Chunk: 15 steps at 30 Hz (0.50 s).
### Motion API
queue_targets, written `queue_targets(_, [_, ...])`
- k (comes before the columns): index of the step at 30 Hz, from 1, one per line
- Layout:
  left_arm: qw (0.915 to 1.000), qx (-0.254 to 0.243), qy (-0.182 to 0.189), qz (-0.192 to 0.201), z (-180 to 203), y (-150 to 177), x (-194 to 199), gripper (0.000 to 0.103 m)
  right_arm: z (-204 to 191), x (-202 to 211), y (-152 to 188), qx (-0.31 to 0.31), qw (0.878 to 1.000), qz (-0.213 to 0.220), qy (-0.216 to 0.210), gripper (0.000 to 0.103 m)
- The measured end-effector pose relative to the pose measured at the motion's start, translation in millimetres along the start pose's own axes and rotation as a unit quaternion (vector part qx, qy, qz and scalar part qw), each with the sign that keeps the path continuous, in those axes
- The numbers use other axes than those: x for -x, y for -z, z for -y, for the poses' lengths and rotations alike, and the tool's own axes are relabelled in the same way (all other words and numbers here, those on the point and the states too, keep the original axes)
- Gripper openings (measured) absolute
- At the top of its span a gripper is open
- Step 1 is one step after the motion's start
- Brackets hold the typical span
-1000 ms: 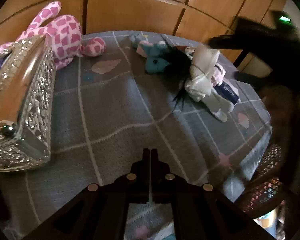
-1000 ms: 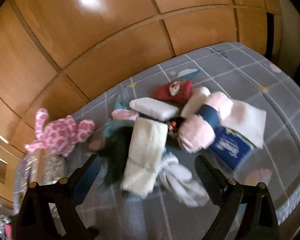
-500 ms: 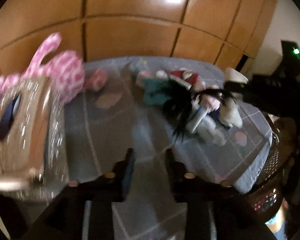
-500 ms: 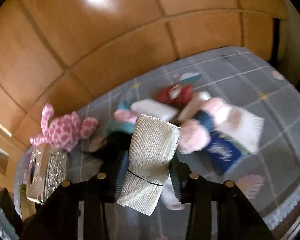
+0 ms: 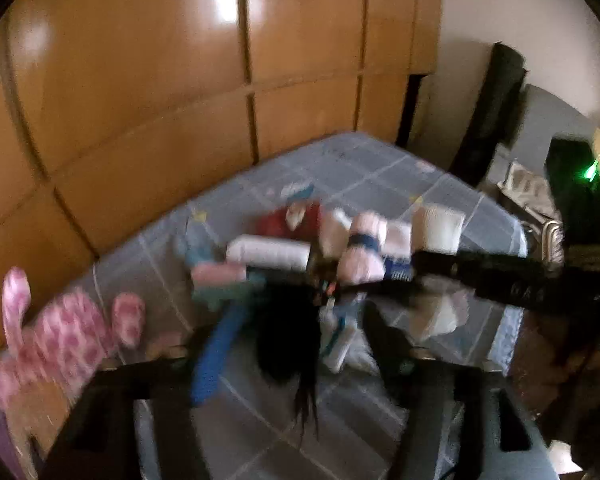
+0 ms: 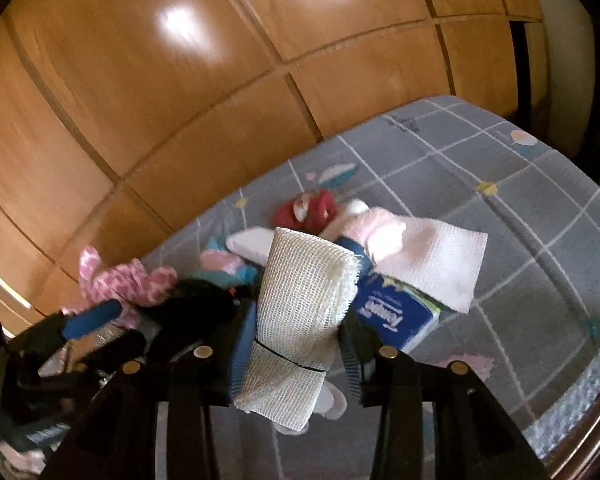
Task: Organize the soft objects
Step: 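Lift the black wig with the left tool and carry it toward the gold tray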
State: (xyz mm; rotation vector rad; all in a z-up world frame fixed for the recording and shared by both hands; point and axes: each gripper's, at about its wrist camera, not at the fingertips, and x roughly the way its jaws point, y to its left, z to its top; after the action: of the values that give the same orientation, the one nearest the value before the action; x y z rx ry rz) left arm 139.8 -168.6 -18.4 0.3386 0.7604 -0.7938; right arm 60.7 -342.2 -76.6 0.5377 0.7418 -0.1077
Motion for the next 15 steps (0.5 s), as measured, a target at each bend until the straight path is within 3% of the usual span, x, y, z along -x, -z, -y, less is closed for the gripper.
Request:
queue_targets(4, [0.9944, -0.099, 0.002, -0.039, 16, -23, -27, 0.087, 9, 9, 0, -0.022, 0.999, 0.029, -0.022, 0.04])
queue_targets(7, [0.9865, -0.137, 0.005, -0.089, 20, -26, -66, 0.078, 17, 20, 2, -0.041, 0.997, 0.06, -0.031, 0.04])
queue_targets(8, [0.9844, -0.141, 0.009, -0.105, 21, -26, -77, 0.071, 19, 23, 2, -0.047, 0.996, 0.067, -0.033, 0.04])
queue_targets(12, [0.9744, -0.147, 0.028, -0.167, 24, -15, -122, 0.068, 23, 24, 2, -0.059, 0.995, 0.072, -0.039, 0.04])
queue_targets(15, [0.9696, -0.136, 0.037, -0.201, 22, -8, -142, 0.058, 21, 24, 2, -0.05, 0.995, 0.073, -0.041, 0.04])
